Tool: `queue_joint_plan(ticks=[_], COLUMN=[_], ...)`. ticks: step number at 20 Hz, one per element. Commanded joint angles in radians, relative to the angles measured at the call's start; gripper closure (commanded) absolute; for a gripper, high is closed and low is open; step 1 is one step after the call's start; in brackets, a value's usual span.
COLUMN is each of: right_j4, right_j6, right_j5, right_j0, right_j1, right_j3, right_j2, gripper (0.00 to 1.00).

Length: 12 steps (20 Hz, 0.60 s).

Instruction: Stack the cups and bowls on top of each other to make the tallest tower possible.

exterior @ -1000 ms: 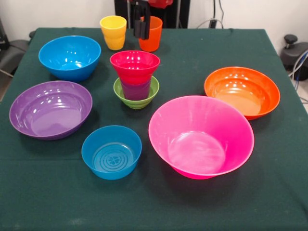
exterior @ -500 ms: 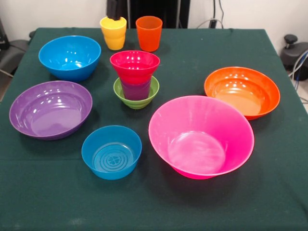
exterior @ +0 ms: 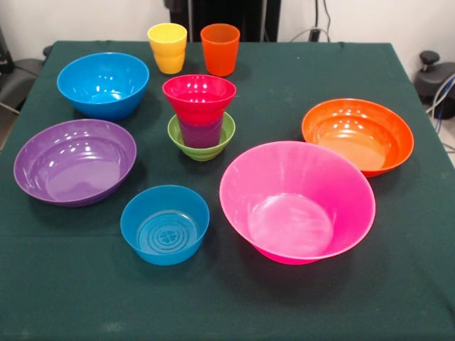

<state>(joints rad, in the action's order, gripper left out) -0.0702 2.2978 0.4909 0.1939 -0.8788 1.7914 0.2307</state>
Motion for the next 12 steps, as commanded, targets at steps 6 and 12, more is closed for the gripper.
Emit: queue_joint_plan(ticks=[6,12], right_j4=[-0.084,-0.130], right_j6=[0.300,0.370], right_j5=[-0.017,-0.063], right_j0=[-0.085,-0.101], right_j1=[0.096,0.147], right_j3=[0.110,0.097], right_j2=[0.017,0.045], gripper=[1.00,1.00])
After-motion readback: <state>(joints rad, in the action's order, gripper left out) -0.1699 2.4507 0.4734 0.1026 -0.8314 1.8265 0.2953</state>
